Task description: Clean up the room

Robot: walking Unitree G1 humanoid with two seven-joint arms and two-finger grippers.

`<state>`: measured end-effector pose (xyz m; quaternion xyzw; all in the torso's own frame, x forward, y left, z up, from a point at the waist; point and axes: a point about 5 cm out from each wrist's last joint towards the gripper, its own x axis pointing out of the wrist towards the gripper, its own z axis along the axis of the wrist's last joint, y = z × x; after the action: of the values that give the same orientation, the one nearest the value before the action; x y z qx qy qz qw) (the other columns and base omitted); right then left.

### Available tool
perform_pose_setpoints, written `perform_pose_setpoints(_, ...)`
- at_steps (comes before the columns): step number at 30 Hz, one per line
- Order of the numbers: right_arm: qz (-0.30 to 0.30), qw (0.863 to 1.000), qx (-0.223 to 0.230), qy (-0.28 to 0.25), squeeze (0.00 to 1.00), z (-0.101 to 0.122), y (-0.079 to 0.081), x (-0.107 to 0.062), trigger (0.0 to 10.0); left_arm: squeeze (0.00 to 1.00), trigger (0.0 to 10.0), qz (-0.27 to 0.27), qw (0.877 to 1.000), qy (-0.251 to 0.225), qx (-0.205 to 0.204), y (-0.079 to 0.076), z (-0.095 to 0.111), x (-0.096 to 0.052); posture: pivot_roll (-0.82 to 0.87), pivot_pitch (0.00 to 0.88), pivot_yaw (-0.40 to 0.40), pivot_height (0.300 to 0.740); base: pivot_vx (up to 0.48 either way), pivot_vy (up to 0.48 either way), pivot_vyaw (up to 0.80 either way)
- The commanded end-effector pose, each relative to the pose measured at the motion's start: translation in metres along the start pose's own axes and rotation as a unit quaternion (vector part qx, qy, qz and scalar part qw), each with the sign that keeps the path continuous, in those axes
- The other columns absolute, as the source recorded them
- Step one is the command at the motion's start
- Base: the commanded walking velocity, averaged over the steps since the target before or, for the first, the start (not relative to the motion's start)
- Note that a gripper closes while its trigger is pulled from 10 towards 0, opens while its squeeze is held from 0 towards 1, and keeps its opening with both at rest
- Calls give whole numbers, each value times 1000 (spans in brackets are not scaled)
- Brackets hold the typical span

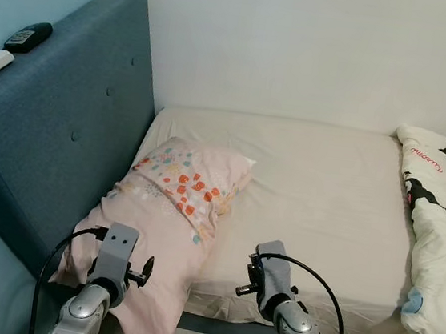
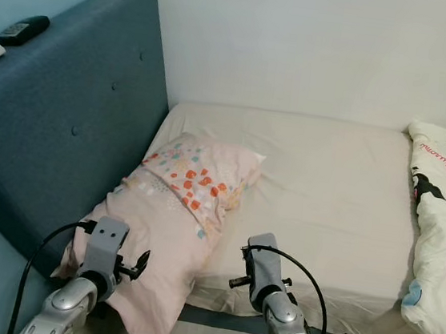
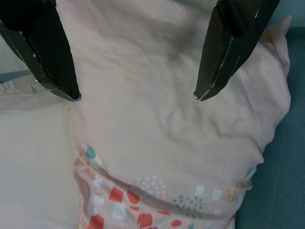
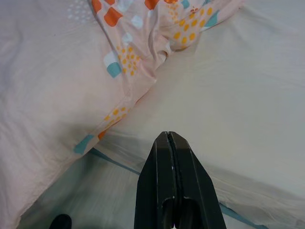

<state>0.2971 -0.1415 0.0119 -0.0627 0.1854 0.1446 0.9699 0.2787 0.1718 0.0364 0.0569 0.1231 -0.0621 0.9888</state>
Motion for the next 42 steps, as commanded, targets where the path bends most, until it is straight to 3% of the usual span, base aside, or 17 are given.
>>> perform_pose_setpoints(1,1,1000,8,6,0,-4,1,-1,10000,0,10000,-6,1000,-2,-8,0,-2,-1,5,94,-27,740,270,0,0)
perform_pose_setpoints(17,1,1000,12,3,0,-3,0,-1,10000,0,10000,-4,1000,-15,-15,2,1,-2,2,95,-29,740,355,0,0)
perform_pose_setpoints(42,2,1000,19,-3,0,-1,2,0,10000,0,10000,13,1000,-15,-22,10,1,-4,7,107,-31,740,0,0,0)
